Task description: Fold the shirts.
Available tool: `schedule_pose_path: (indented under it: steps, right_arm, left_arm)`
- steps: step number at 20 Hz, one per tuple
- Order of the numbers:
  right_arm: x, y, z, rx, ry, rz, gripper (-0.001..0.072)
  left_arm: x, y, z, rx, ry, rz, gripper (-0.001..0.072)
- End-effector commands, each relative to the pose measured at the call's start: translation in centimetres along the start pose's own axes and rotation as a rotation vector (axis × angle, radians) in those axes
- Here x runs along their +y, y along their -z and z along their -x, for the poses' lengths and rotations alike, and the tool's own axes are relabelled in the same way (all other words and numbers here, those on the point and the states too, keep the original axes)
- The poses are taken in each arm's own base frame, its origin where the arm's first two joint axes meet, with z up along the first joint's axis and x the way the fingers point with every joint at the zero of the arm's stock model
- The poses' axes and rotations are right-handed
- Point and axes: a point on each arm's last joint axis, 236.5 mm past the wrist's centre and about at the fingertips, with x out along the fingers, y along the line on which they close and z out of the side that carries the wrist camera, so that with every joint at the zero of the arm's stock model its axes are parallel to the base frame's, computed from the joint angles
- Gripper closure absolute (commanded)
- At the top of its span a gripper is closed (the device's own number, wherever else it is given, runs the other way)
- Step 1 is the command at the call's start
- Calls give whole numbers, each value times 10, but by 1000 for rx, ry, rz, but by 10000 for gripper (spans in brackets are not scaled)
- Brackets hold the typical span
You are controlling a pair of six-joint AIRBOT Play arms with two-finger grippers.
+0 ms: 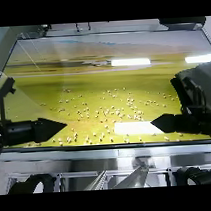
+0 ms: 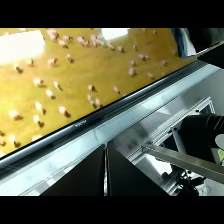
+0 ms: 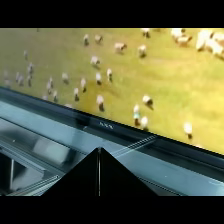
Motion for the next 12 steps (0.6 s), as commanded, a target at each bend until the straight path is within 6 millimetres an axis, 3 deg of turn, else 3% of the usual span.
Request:
schedule_pose_path:
  steps: [1, 12]
  right_arm:
    - [0, 16, -13, 9, -40, -25, 700]
    - [8, 18, -13, 20, -75, -42, 700]
  left_arm:
    - [8, 22, -11, -2, -1, 26, 685]
    - [9, 21, -10, -6, -4, 24, 685]
